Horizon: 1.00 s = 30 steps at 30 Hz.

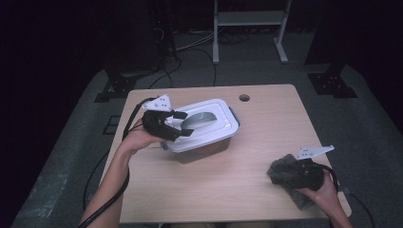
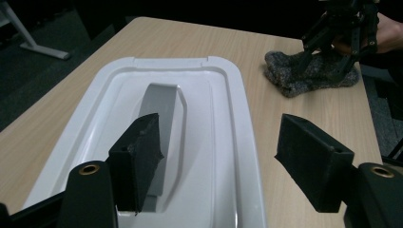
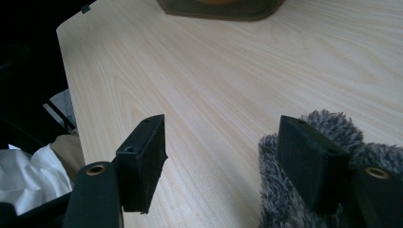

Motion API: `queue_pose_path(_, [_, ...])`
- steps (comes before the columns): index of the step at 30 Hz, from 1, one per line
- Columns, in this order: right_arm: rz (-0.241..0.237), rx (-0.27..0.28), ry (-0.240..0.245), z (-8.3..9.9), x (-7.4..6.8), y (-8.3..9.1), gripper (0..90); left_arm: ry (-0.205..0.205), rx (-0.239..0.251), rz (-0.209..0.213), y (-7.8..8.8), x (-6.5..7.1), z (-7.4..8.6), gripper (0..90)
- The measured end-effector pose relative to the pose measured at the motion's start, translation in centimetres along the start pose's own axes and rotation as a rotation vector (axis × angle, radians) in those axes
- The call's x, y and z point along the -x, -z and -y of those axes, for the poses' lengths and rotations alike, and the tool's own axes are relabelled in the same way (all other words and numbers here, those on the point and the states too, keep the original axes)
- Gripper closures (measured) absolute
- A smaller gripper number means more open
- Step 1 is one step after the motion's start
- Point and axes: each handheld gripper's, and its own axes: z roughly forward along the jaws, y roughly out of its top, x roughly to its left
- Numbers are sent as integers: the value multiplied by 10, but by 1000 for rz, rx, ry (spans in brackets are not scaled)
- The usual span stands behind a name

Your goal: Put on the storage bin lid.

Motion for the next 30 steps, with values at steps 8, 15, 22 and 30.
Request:
queue_pose_path(8, [1, 3, -3, 0, 1, 0, 330, 25, 6, -15, 8, 3, 13, 280])
queue_pose_path(15, [-2, -1, -6, 0, 2, -2, 330, 41, 10, -25, 15, 4, 21, 254])
queue_pose_path(22, [-3, -3, -10, -1, 3, -4, 329, 50, 9, -38, 22, 10, 29, 213])
queue_pose_path(30, [-1, -5, -12, -1, 3, -4, 328, 75, 19, -56, 32, 19, 44, 174])
